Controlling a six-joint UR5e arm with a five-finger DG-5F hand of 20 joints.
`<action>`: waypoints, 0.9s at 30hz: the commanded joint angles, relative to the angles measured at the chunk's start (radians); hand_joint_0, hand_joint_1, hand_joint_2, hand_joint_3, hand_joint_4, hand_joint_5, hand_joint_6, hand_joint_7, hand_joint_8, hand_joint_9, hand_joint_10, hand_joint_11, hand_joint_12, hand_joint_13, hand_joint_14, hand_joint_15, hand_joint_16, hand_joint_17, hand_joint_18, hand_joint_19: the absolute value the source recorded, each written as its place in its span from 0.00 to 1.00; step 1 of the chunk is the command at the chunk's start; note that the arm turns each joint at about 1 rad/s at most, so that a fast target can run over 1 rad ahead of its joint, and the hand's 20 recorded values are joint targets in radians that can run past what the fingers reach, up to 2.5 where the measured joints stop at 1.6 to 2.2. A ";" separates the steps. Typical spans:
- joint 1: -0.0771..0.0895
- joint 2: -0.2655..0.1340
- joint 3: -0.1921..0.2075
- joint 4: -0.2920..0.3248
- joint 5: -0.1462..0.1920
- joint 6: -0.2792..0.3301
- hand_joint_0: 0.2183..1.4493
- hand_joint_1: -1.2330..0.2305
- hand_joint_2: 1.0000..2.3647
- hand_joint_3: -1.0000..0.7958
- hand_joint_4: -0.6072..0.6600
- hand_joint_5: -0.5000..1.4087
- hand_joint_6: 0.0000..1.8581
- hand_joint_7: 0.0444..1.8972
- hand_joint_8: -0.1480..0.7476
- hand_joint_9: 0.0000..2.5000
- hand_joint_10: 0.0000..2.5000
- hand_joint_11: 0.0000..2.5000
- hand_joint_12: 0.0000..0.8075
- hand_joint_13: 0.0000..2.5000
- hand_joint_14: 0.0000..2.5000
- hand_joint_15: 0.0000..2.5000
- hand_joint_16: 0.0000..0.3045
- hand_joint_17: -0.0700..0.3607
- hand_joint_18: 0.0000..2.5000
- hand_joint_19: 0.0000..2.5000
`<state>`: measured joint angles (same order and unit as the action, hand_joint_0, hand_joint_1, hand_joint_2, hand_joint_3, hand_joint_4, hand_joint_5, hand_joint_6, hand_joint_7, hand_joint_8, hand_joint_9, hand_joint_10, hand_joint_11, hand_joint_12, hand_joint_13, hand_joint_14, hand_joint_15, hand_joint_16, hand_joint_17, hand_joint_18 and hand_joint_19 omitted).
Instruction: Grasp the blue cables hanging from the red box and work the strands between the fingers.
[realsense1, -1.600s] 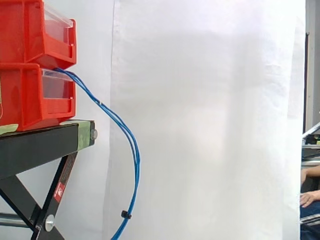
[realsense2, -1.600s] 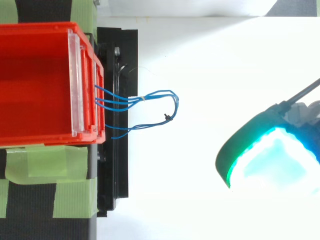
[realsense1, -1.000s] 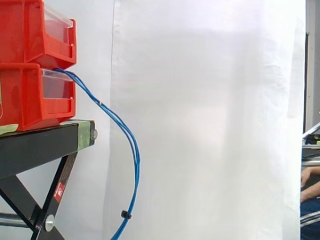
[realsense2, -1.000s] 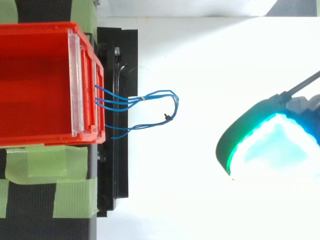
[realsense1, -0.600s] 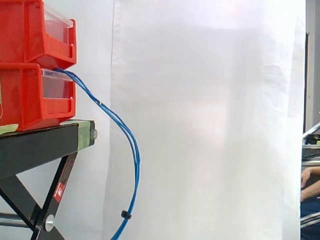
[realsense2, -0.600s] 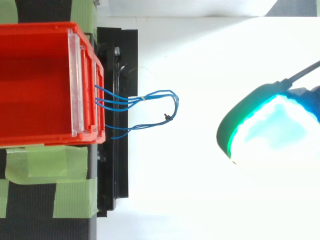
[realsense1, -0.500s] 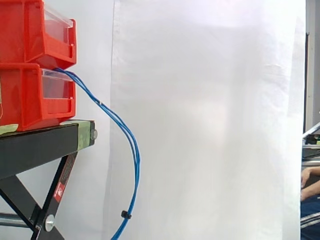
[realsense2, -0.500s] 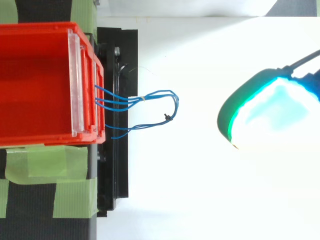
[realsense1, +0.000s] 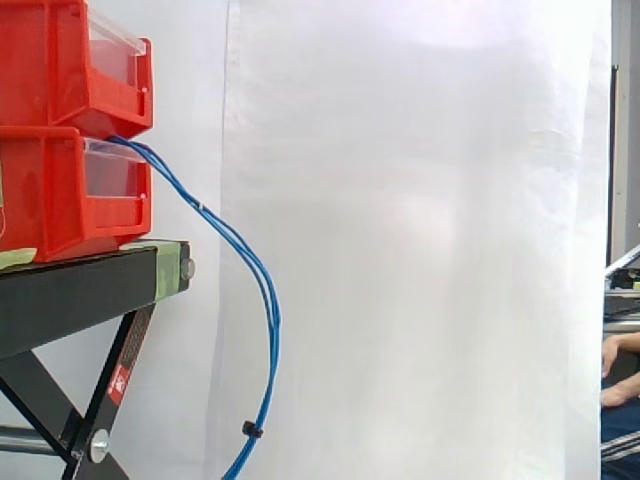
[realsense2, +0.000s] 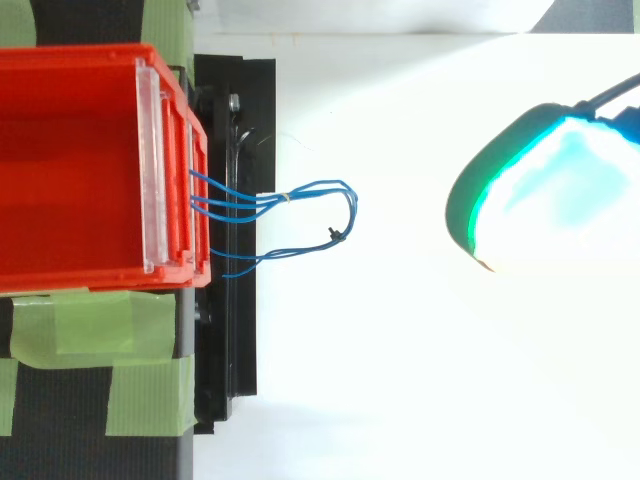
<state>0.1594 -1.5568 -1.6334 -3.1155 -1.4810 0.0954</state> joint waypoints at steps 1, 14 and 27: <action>-0.004 0.004 0.000 0.000 -0.010 -0.003 0.39 0.57 0.00 0.00 0.64 0.03 0.00 0.38 0.58 0.03 0.00 0.06 0.50 0.00 0.00 0.06 0.26 0.58 0.00 0.04; -0.018 0.006 -0.002 -0.014 -0.019 -0.028 0.39 0.57 0.00 0.00 0.64 0.03 0.00 0.38 0.58 0.03 0.00 0.06 0.50 0.00 0.00 0.06 0.26 0.58 0.00 0.04; -0.031 0.007 -0.223 0.229 -0.042 0.010 0.39 0.57 0.00 0.00 0.64 0.04 0.00 0.38 0.58 0.04 0.00 0.06 0.50 0.00 0.00 0.07 0.26 0.58 0.00 0.04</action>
<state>0.1306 -1.5499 -1.8076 -2.9920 -1.5293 0.0954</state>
